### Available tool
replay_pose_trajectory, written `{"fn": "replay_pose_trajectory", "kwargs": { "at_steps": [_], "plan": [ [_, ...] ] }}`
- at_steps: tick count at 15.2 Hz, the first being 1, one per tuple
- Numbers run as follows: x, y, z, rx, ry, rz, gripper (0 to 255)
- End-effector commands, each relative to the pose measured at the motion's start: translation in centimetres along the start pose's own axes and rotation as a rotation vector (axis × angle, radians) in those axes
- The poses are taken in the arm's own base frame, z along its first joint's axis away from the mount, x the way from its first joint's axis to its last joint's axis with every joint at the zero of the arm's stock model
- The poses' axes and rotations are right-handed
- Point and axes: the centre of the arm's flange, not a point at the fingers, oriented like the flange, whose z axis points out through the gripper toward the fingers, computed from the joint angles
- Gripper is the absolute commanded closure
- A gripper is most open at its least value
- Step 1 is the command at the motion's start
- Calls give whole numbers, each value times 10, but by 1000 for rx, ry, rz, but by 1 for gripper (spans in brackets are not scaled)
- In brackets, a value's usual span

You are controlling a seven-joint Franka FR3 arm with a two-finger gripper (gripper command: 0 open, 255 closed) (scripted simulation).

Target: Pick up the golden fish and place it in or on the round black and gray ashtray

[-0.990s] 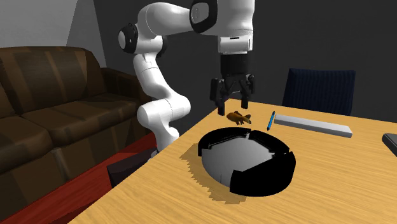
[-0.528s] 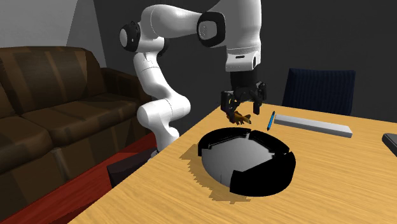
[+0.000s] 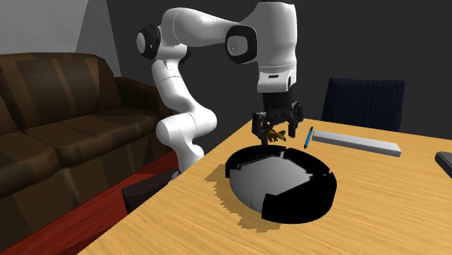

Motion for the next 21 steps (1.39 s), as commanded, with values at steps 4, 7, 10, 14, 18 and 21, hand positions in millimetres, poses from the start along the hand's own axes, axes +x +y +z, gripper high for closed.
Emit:
{"fn": "replay_pose_trajectory", "kwargs": {
  "at_steps": [4, 7, 10, 14, 18, 21],
  "plan": [
    [0, 0, 0, 0, 0, 0, 255],
    [0, 0, 0, 0, 0, 0, 255],
    [0, -1, 0, 0, 0, 0, 255],
    [0, -1, -5, 0, 0, 0, 255],
    [0, -4, -26, 0, 0, 0, 255],
    [0, -6, -42, 0, 0, 0, 255]
  ]
}}
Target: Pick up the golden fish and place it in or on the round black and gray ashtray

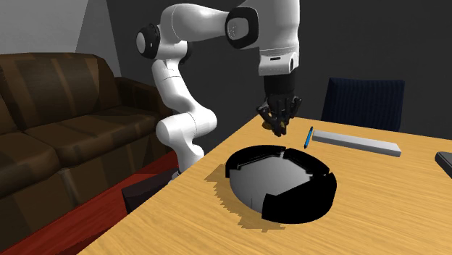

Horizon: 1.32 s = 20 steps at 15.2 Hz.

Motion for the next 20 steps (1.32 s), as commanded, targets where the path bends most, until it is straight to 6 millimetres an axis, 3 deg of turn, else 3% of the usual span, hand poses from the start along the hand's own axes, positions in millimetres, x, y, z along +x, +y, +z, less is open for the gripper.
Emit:
{"fn": "replay_pose_trajectory", "kwargs": {
  "at_steps": [1, 15, 20],
  "plan": [
    [-1, -2, -11, 0, 0, 0, 255],
    [-1, -13, -83, 0, 0, 0, 255],
    [55, 23, -84, 0, 0, 0, 255]
  ]
}}
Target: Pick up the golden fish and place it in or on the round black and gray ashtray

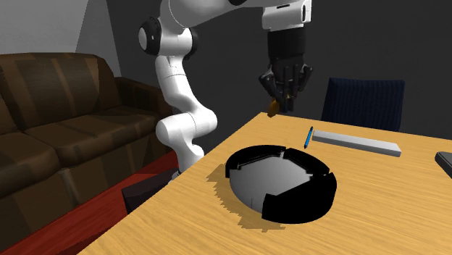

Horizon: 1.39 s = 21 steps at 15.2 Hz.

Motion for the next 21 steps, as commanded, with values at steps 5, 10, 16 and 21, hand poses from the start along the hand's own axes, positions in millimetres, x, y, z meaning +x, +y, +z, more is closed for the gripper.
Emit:
{"fn": "replay_pose_trajectory", "kwargs": {
  "at_steps": [5, 10, 16, 21],
  "plan": [
    [66, 42, 0, 0, 0, -1, 255],
    [109, 70, 4, 0, 0, -1, 255],
    [109, 75, 35, 0, 0, -1, 255],
    [109, 78, 59, 0, 0, -1, 255]
  ]
}}
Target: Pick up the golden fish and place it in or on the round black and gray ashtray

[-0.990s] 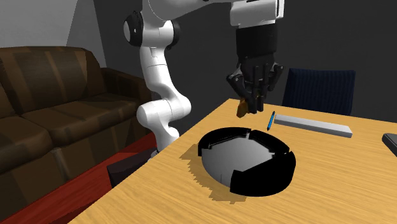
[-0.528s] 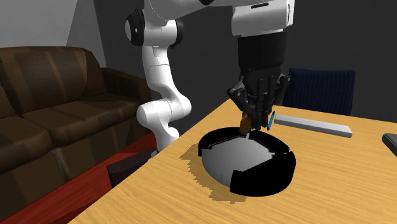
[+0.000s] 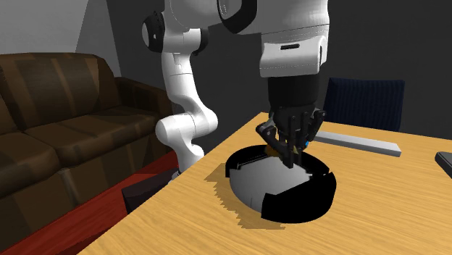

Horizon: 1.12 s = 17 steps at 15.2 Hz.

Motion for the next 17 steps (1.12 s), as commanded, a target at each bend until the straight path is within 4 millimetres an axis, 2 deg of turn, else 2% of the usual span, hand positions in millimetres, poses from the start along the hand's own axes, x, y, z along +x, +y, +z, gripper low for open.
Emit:
{"fn": "replay_pose_trajectory", "kwargs": {
  "at_steps": [1, 7, 8, 13, 17],
  "plan": [
    [0, 0, 4, 0, 0, 0, 255],
    [0, 0, 4, 0, 0, 0, 255],
    [0, 0, 4, 0, 0, 0, 0],
    [0, 0, 4, 0, 0, 0, 0],
    [0, 0, -46, 0, 0, 0, 0]
  ]
}}
